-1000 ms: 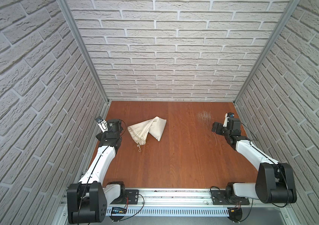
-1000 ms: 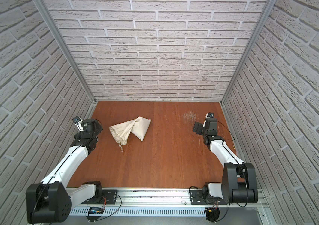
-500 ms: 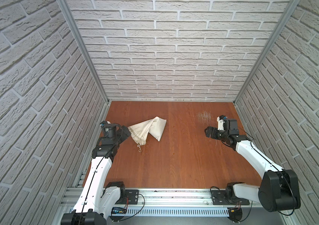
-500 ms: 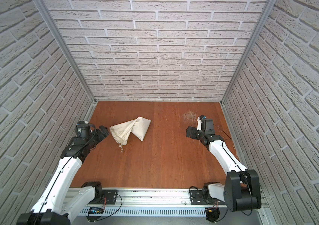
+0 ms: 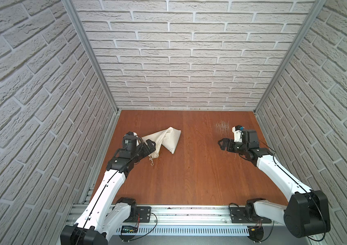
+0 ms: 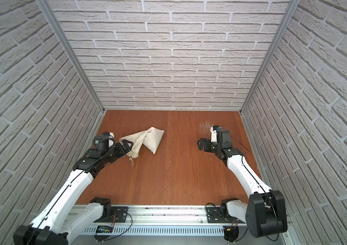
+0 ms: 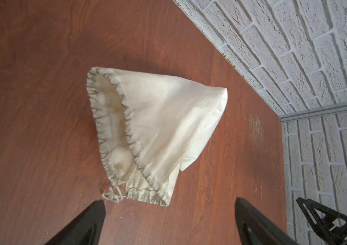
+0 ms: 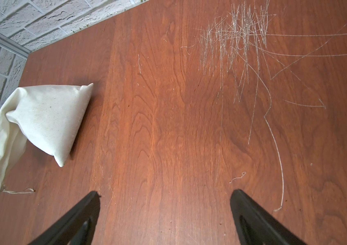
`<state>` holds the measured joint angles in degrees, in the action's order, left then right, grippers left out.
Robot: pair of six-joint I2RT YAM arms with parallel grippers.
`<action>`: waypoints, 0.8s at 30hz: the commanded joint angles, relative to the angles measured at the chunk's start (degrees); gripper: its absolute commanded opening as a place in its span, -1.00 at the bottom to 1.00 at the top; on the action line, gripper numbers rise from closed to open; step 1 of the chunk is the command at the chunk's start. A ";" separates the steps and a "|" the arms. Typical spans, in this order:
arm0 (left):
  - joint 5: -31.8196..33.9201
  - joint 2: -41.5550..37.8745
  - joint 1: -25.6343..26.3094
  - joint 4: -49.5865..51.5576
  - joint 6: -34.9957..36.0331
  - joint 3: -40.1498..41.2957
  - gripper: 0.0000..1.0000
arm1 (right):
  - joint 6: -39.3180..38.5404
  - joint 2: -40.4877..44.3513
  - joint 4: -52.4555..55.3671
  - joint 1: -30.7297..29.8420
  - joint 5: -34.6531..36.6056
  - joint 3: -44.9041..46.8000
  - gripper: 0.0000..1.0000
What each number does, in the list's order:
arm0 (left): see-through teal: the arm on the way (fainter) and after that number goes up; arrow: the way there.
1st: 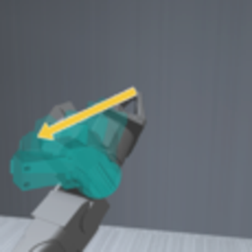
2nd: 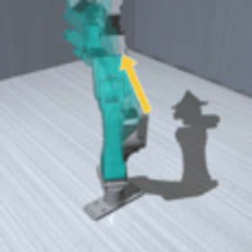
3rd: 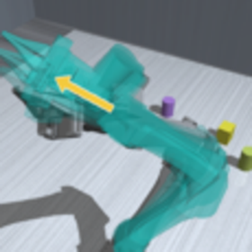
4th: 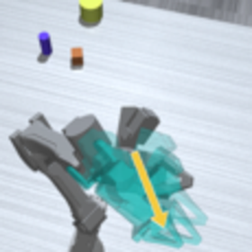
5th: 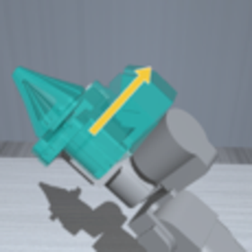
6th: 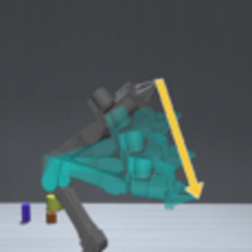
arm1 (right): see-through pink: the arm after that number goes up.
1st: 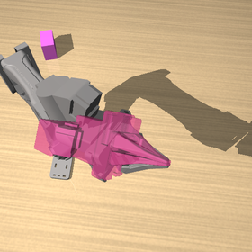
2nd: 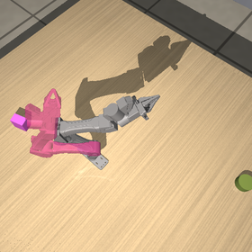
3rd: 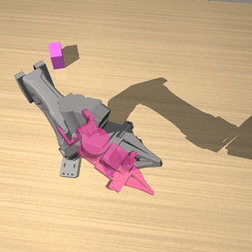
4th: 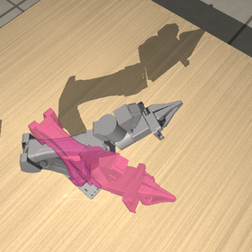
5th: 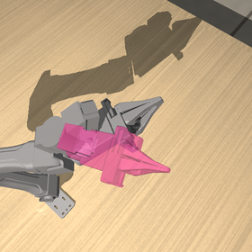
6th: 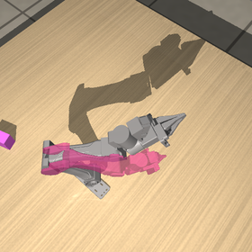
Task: Close the soil bag
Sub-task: Pick up the soil bag from the center of the board.
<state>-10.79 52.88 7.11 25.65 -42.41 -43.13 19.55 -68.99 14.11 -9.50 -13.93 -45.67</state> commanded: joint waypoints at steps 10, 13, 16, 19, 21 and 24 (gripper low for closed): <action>-1.20 2.27 1.60 -5.55 -2.66 2.44 0.92 | 0.38 1.86 0.53 -0.94 -0.39 -1.22 0.95; -0.99 3.48 1.59 -5.79 -2.32 2.21 0.85 | 0.19 1.91 0.51 -0.96 -0.10 -1.12 0.94; -1.94 5.63 1.58 -7.08 -2.27 1.49 0.76 | 0.20 1.84 0.70 -1.00 0.24 -1.30 0.93; -2.03 7.34 1.58 -9.17 -3.11 2.07 0.69 | 0.29 1.53 0.49 -1.17 -0.09 -1.17 0.92; -2.29 8.32 1.62 -10.34 -3.45 2.26 0.64 | 0.32 1.33 0.50 -1.18 -0.08 -1.35 0.91; -2.32 9.96 1.58 -10.78 -3.24 1.80 0.57 | 0.31 1.16 0.49 -1.23 -0.04 -1.32 0.90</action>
<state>-12.47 61.84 8.49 18.26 -45.58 -41.47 19.57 -68.58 15.07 -10.13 -13.93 -45.69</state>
